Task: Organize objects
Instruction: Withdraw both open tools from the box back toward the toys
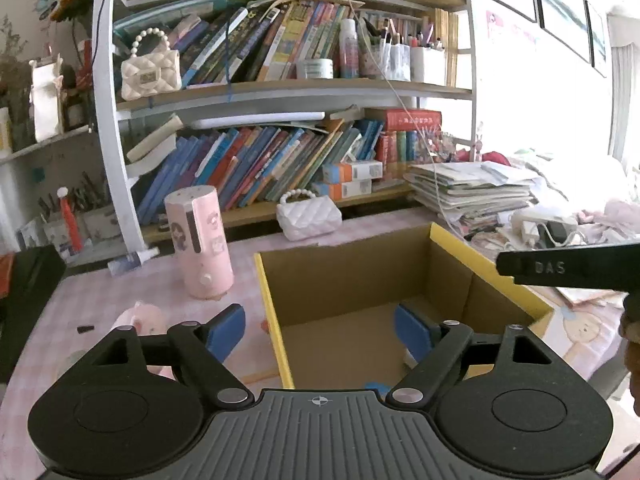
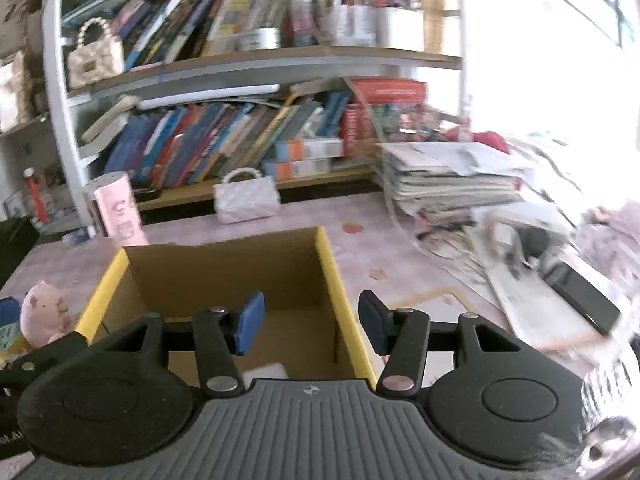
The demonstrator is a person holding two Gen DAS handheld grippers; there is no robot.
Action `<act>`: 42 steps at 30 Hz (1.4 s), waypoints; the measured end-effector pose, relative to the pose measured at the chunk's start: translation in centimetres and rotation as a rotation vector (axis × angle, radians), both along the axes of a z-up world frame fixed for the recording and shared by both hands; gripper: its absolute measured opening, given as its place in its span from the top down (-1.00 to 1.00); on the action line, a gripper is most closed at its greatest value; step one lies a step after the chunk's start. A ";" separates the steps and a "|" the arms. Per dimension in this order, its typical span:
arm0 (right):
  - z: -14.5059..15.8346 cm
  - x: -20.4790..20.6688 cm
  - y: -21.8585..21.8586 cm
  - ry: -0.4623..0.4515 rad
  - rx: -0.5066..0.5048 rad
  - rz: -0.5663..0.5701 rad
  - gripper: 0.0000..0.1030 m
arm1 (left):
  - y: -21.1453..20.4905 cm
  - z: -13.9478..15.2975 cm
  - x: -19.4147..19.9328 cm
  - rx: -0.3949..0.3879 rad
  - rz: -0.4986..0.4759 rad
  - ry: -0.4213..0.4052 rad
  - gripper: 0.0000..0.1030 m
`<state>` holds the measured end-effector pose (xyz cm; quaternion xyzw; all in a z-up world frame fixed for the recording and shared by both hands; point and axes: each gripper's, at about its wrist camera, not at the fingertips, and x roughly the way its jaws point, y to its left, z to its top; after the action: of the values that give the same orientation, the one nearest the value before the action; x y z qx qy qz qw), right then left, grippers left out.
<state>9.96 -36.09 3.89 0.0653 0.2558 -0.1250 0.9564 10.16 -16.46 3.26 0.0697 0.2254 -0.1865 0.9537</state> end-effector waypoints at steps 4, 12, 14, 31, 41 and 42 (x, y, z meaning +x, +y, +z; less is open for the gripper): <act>-0.7 -2.4 1.3 0.017 0.001 -0.050 0.00 | 1.1 -0.4 -1.4 0.006 -0.012 0.011 -0.72; -2.9 -5.9 5.4 0.126 -0.006 -0.057 -0.04 | 4.6 -2.0 -4.6 0.032 -0.001 0.079 -0.74; -3.5 -6.8 6.6 0.157 -0.006 -0.044 -0.04 | 5.6 -2.4 -5.4 0.040 0.008 0.100 -0.74; -6.6 -12.5 15.6 0.285 0.036 0.119 -0.28 | 13.3 -4.7 -10.8 0.088 0.117 0.241 -0.74; -7.1 -12.9 19.2 0.309 0.057 0.179 -0.30 | 16.7 -4.8 -11.7 0.087 0.167 0.261 -0.74; -7.1 -12.9 19.4 0.310 0.059 0.184 -0.30 | 17.1 -4.7 -11.8 0.086 0.171 0.257 -0.74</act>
<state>-2.89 -16.68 -3.19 0.0494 0.4084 -0.0380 0.9107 -1.61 0.59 -1.43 0.0667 0.3583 -0.1023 0.9256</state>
